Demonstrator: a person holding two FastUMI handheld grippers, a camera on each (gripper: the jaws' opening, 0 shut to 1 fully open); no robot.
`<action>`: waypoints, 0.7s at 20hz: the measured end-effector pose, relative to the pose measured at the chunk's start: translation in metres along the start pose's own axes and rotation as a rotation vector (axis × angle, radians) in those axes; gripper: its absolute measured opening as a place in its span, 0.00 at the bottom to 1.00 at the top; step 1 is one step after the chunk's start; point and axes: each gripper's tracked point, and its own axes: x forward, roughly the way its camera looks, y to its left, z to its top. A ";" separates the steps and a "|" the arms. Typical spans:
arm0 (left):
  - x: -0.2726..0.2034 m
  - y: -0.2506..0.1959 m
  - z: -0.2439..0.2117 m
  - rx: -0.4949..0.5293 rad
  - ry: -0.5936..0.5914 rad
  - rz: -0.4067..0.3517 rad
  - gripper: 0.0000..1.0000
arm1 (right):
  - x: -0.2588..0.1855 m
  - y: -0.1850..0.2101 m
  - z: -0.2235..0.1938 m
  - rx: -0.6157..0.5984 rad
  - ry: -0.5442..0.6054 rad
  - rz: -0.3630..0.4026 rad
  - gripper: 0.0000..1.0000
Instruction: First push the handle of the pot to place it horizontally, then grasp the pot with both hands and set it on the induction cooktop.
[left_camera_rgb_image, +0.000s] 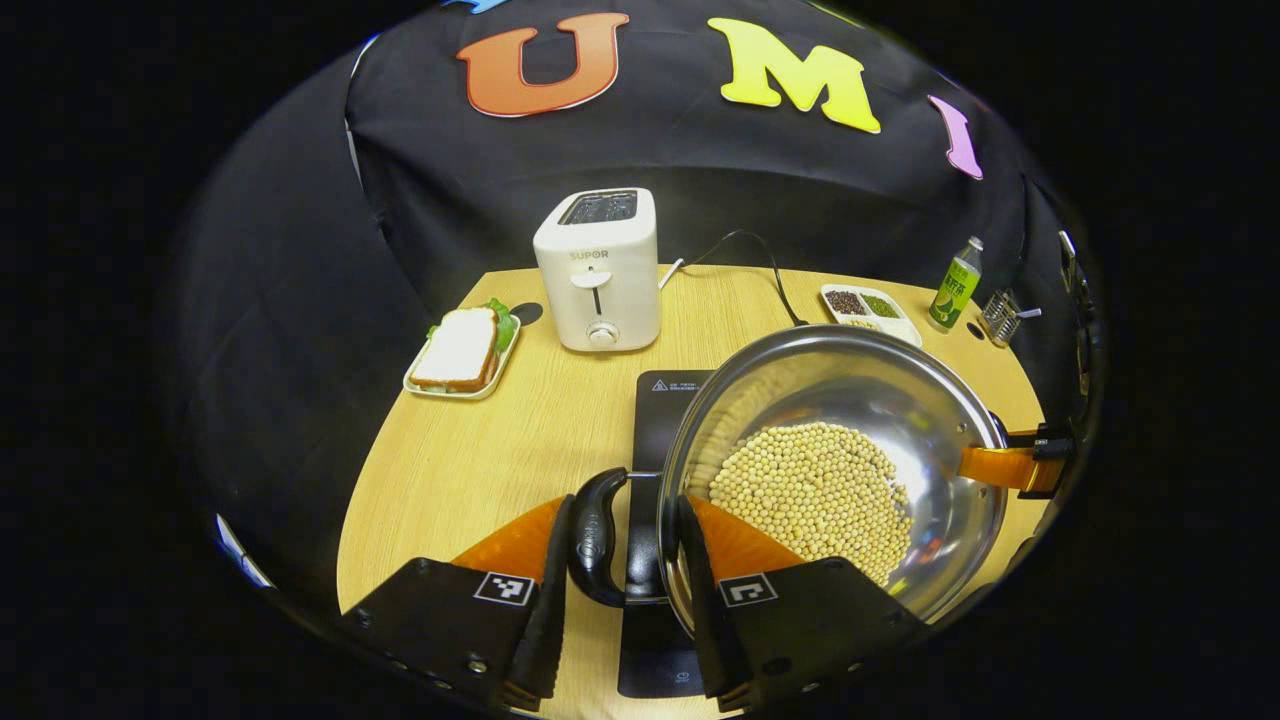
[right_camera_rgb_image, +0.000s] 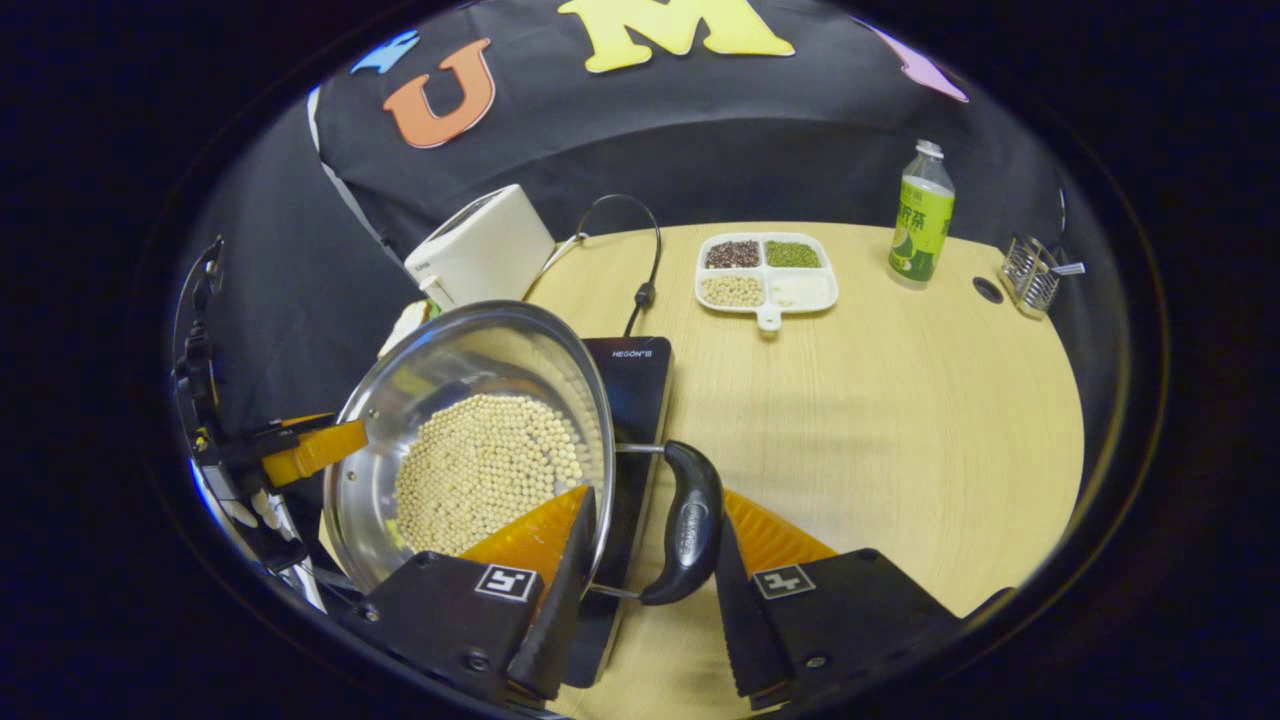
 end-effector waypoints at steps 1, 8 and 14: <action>0.002 0.000 -0.002 -0.003 0.006 -0.004 0.52 | 0.000 0.000 0.001 -0.006 -0.003 -0.013 0.63; 0.007 0.000 -0.001 0.008 -0.019 -0.028 0.42 | 0.001 -0.004 -0.004 -0.008 -0.012 -0.087 0.63; 0.008 0.000 -0.001 0.012 -0.026 -0.036 0.55 | 0.002 -0.004 -0.003 0.002 -0.024 -0.085 0.63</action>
